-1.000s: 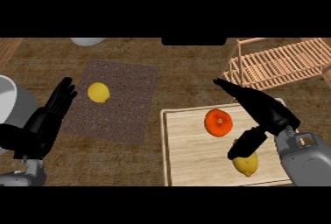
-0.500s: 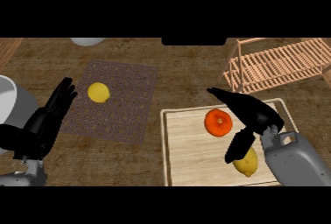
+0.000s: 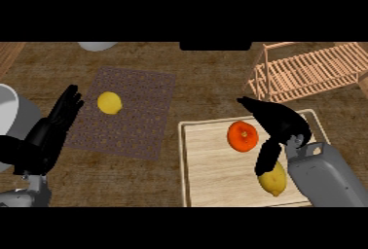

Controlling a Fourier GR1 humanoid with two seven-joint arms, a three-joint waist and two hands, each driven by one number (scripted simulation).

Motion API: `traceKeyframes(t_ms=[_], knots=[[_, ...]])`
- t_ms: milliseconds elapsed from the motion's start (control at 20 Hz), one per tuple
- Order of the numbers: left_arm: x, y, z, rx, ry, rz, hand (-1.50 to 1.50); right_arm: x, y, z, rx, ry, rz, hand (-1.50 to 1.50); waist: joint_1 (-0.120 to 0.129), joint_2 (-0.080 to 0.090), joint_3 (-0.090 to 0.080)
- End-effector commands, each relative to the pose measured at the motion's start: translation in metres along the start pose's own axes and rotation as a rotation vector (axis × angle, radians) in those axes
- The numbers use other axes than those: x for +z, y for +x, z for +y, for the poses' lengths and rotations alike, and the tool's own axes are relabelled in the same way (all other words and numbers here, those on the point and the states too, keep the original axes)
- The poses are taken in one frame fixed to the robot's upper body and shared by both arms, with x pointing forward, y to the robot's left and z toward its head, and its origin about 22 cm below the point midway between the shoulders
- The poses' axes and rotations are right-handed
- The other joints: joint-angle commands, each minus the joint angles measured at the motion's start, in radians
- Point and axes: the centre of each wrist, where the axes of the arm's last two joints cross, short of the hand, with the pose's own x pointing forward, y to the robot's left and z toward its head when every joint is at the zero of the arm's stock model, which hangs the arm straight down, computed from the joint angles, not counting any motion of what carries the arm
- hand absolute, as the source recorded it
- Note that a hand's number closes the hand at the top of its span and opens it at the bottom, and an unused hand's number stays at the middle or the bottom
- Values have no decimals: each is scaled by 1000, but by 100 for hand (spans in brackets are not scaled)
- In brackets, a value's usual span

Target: Pick the squash from the tray and place it in the tiered shelf

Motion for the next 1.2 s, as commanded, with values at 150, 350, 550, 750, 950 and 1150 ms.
traceKeyframes(t_ms=[150,350,550,750,950,1150], knots=[[15,3,-3,-4,-1,5,0,-12,2,23,-4,40,37,-150,2,0,0],[6,-15,-1,5,-5,-1,0,-4,-25,20,19,63,29,-150,-2,0,0],[-8,-6,-19,-4,-11,8,0,-22,-5,38,13,88,26,-150,-2,1,0],[2,6,9,12,-20,11,0,-32,-13,33,-1,137,27,-150,1,0,0],[-2,4,9,2,0,-7,0,-34,-19,43,-15,141,28,-150,-1,0,0],[26,-10,11,-5,-4,-8,0,-41,-34,82,-33,162,12,-150,5,0,0]])
